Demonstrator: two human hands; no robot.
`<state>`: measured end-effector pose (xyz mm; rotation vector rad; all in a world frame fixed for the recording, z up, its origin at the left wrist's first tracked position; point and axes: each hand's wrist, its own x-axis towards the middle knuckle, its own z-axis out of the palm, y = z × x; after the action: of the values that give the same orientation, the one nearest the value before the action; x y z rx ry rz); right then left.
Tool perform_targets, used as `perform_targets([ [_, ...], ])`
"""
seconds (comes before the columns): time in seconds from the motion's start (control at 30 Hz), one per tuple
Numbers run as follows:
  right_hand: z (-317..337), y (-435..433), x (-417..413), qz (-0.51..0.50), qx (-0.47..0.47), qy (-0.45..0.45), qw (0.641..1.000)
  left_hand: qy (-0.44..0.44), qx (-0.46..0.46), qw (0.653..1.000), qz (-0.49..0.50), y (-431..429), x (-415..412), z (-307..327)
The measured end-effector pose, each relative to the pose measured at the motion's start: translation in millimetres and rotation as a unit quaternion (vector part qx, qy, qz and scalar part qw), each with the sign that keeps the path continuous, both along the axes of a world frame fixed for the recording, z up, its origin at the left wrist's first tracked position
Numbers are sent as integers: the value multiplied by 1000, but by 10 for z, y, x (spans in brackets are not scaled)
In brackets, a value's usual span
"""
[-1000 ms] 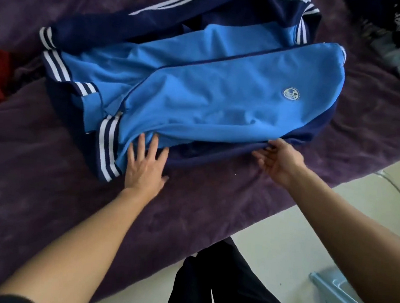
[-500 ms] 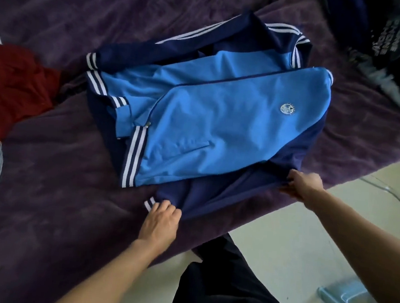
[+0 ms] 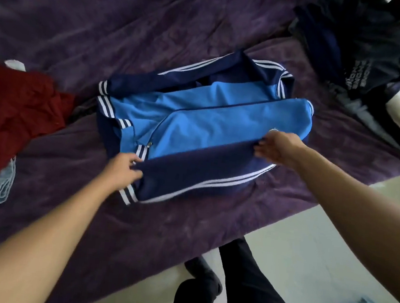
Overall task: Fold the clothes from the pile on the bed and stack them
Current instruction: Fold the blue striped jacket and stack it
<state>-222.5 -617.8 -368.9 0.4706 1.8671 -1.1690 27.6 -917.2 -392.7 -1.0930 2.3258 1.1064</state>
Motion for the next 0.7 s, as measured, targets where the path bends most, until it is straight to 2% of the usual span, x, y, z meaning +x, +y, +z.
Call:
perform_targets([
  [0.1,-194,-272,-329,-53,-37,40,997,-45,-168,982,78,-366,-265,-123],
  [0.17,-392,-137,-518,-107,26,108,988,-83,-229,970,20,-358,-329,-185],
  [0.23,-615,234,-627,-137,150,161,966,-109,-243,959,-102,-151,-328,-311],
  [0.27,-696,404,-661,-164,182,130,961,-130,-248,945,-169,-6,-317,-384],
  [0.33,-928,622,-719,-141,221,50,964,-173,-251,917,-257,273,-298,-552],
  [0.4,-1094,650,-716,-261,108,-28,959,-210,-254,901,-283,447,-293,-761],
  [0.47,-1182,535,-709,-266,84,-35,960,-233,-260,894,-280,513,-330,-917],
  [0.5,-1223,457,-753,-261,88,-20,961,-238,-264,893,-276,518,-367,-963],
  [0.57,-1203,351,-867,-218,130,87,963,-231,-266,899,-260,530,-399,-1012],
  [0.63,-1088,362,-1075,-205,171,207,941,-205,-250,915,-241,575,-377,-980],
  [0.7,-996,426,-1284,-183,176,278,926,-177,-224,933,-219,613,-332,-935],
])
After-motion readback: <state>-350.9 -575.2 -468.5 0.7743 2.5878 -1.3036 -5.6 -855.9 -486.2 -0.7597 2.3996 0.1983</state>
